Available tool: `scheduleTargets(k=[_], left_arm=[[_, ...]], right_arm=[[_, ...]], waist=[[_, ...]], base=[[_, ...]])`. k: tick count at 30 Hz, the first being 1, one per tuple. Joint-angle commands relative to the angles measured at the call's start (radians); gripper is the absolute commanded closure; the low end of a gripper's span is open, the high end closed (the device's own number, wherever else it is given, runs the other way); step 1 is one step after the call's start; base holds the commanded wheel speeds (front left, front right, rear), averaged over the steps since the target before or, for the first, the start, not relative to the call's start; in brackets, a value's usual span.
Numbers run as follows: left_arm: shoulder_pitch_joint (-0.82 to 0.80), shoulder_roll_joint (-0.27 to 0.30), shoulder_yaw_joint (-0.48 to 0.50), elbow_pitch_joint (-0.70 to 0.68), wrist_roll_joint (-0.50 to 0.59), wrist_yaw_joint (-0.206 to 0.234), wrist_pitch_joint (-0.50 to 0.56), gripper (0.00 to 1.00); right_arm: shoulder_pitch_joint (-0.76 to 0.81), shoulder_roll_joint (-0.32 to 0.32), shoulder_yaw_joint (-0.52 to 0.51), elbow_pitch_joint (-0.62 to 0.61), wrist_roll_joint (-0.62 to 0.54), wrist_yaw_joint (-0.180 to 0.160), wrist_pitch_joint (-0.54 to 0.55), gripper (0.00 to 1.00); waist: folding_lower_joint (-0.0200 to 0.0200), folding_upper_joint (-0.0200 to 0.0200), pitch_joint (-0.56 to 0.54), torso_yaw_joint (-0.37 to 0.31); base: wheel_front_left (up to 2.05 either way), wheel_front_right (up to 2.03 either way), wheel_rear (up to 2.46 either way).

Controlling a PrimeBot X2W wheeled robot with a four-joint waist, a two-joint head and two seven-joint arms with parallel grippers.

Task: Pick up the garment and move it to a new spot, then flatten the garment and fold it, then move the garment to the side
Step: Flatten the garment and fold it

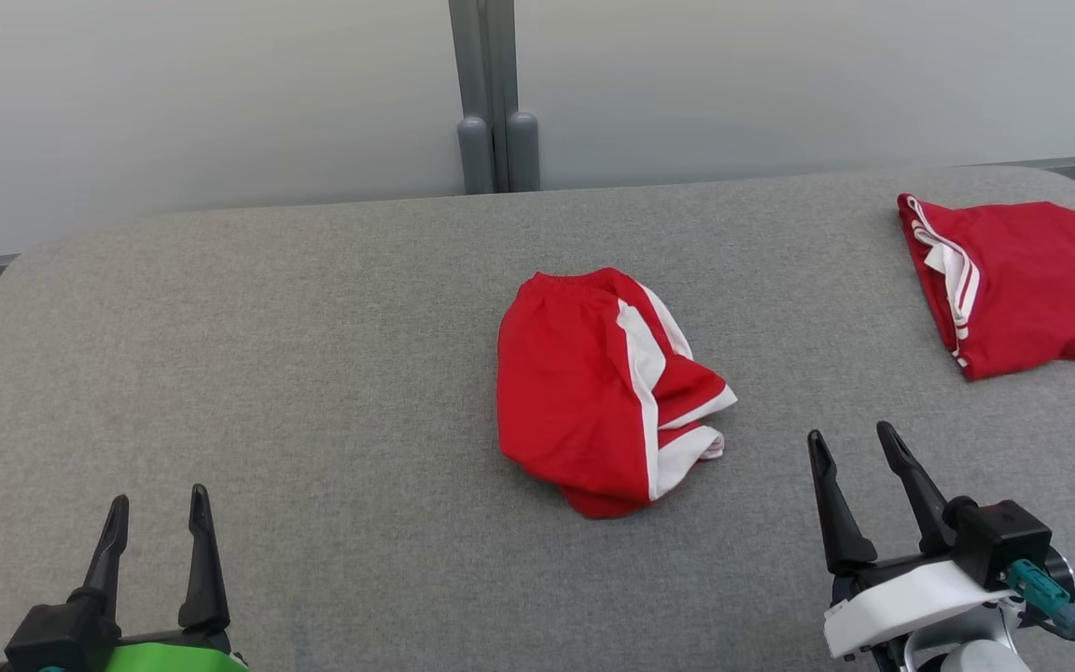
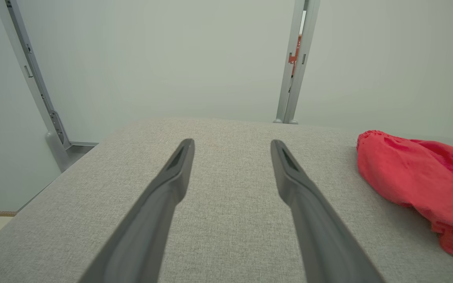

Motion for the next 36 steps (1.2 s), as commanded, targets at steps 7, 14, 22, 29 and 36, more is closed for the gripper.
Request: scheduleTargets(k=[7,14,22,29,36], left_arm=[[-0.011,-0.016,0.021,0.004,0.029,-0.019,-0.002,0.00],[-0.023,-0.029,0.030,0.002,0.041,-0.031,-0.002,0.00],[-0.044,-0.043,0.024,0.012,0.058,-0.040,-0.002,0.00],[-0.082,-0.057,-0.001,0.024,0.068,-0.046,-0.002,0.00],[-0.138,-0.063,-0.051,0.052,0.065,-0.053,-0.002,0.00]], right_arm=[[0.005,-0.005,0.004,0.002,0.007,-0.002,-0.003,0.00],[-0.002,-0.003,-0.008,0.006,0.012,-0.002,-0.003,0.00],[-0.074,-0.011,0.020,0.028,0.018,-0.002,-0.003,0.00],[-0.268,-0.055,0.094,0.145,0.022,-0.002,0.024,0.00],[-0.486,-0.098,0.159,0.315,0.038,-0.002,0.068,0.00]], waist=[[0.0000,-0.0001,0.005,-0.003],[0.0000,-0.0001,0.015,0.001],[0.0000,-0.0001,0.037,0.018],[0.0000,-0.0001,0.085,0.055],[0.0000,-0.0001,0.140,0.123]], base=[[0.00,0.00,0.00],[0.00,0.00,0.00],[0.00,0.00,0.00],[0.00,0.00,0.00],[0.00,0.00,0.00]])
